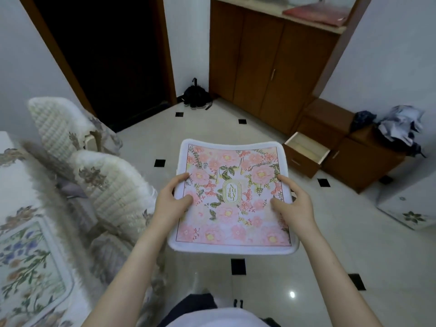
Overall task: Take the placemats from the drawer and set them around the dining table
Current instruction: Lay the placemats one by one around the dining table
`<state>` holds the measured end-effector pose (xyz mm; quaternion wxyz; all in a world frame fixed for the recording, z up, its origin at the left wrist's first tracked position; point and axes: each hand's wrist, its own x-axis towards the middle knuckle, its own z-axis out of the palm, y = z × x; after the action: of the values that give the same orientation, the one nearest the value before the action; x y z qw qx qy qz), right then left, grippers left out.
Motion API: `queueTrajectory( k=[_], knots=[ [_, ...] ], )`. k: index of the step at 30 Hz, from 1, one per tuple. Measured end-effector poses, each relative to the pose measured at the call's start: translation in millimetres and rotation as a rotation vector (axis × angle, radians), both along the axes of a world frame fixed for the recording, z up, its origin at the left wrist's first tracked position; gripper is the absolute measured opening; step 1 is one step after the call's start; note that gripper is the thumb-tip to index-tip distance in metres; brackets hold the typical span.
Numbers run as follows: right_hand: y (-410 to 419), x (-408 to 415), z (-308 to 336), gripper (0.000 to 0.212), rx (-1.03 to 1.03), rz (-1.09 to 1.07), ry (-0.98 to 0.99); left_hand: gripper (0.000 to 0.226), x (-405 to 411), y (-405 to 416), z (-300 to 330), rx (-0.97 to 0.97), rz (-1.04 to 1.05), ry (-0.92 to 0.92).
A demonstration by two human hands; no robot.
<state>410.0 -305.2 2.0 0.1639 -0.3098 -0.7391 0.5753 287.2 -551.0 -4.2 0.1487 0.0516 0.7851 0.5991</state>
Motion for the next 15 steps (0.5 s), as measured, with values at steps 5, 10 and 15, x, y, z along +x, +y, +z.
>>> queueTrajectory(
  k=[5,10,15],
  knots=[
    [31.0,-81.7,8.6,0.058,-0.047,0.026,0.029,0.053,-77.5,25.7,10.1,0.017,0.035,-0.044],
    [72.7,-176.9,4.1,0.057,-0.065,0.081,0.015,0.053,-153.6,63.8,9.6,0.016,0.110,-0.042],
    [122.0,-292.1,-0.1,0.056,-0.058,0.241,0.019,0.052,-234.2,101.3,1.8,0.030,0.248,-0.051]
  ],
)
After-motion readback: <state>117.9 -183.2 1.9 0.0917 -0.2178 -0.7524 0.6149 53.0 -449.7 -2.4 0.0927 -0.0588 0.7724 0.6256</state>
